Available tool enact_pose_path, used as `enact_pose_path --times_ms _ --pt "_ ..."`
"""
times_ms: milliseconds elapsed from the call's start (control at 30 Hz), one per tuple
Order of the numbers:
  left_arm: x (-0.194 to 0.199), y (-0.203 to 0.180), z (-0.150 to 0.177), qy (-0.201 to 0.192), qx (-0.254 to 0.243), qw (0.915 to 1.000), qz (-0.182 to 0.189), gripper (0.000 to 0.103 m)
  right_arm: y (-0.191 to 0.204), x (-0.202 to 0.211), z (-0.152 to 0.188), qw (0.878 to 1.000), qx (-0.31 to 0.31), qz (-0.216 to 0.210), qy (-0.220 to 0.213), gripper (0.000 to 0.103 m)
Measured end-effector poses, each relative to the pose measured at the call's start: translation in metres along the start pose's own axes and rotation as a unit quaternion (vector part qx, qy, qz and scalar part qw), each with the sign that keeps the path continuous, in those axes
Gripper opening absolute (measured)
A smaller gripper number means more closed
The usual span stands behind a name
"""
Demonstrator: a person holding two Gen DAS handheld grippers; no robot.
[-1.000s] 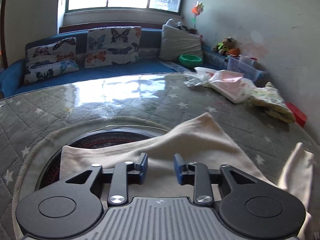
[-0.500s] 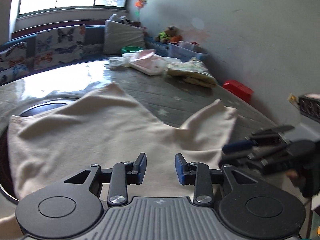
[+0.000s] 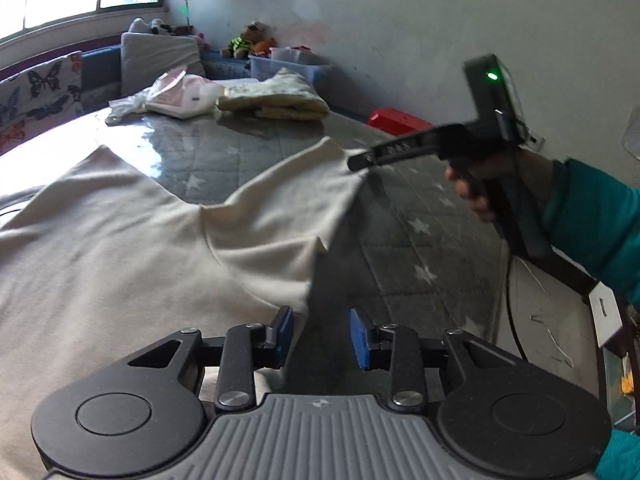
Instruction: Fold clothes
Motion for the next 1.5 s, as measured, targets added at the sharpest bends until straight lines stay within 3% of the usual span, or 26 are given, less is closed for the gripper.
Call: enact_pose_path --times_ms 100,200,233,333,633,700,767,867,967,1067,1200,1367,1500 --pt "0.0 -0.003 0.003 0.001 -0.006 1.0 -0.002 0.034 -0.006 -0.011 -0.001 1.0 -0.014 0.02 -0.001 0.04" --pt "0.001 -0.002 0.004 0.001 -0.001 1.0 0.004 0.034 -0.009 -0.014 -0.003 0.999 -0.021 0.03 -0.006 0.024" --pt "0.001 -0.002 0.004 0.001 -0.001 1.0 0.004 0.034 -0.009 -0.015 -0.004 0.999 -0.021 0.032 -0.008 0.014" --pt "0.002 -0.004 0.005 0.003 -0.002 0.9999 0.013 0.034 -0.008 -0.013 -0.006 0.999 -0.006 0.047 -0.019 0.005" --pt "0.011 -0.009 0.017 0.001 0.008 0.9993 0.036 0.035 -0.021 -0.013 -0.002 0.994 0.015 0.1 -0.032 0.004" --pt "0.016 -0.009 0.018 -0.004 0.01 0.9992 0.038 0.035 -0.019 -0.012 -0.002 0.994 0.022 0.098 -0.033 0.008" --pt "0.026 -0.007 0.018 -0.017 0.011 0.9992 0.034 0.037 -0.018 -0.008 -0.004 0.994 0.023 0.097 -0.036 0.019" --pt "0.051 0.006 0.019 -0.047 0.035 0.9982 0.012 0.04 -0.01 0.005 -0.006 0.994 0.033 0.089 -0.048 0.022" --pt "0.082 0.027 0.024 -0.078 0.07 0.9941 -0.03 0.045 0.011 0.02 -0.006 0.996 0.056 0.043 -0.049 0.037" --pt "0.109 0.051 0.034 -0.093 0.101 0.9868 -0.085 0.046 0.039 0.037 -0.003 0.994 0.094 -0.009 -0.052 0.04" --pt "0.133 0.083 0.054 -0.088 0.139 0.9739 -0.156 0.046 0.101 0.061 0.009 0.981 0.145 -0.127 -0.038 0.043" --pt "0.144 0.103 0.081 -0.072 0.165 0.9654 -0.188 0.046 0.166 0.081 0.031 0.949 0.214 -0.229 -0.027 0.045" --pt "0.156 0.104 0.098 -0.08 0.175 0.964 -0.183 0.046 0.193 0.084 0.054 0.931 0.258 -0.258 -0.01 0.045"
Point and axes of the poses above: each gripper's, at about its wrist camera, not at the fingertips, and x roughly against the way its jaws point, y to its left, z to its underside, the point moved 6 cm from there along -x, roughly the way its jaws point, and after that the axes turned 6 degrees about z, right-handed, at the moved point
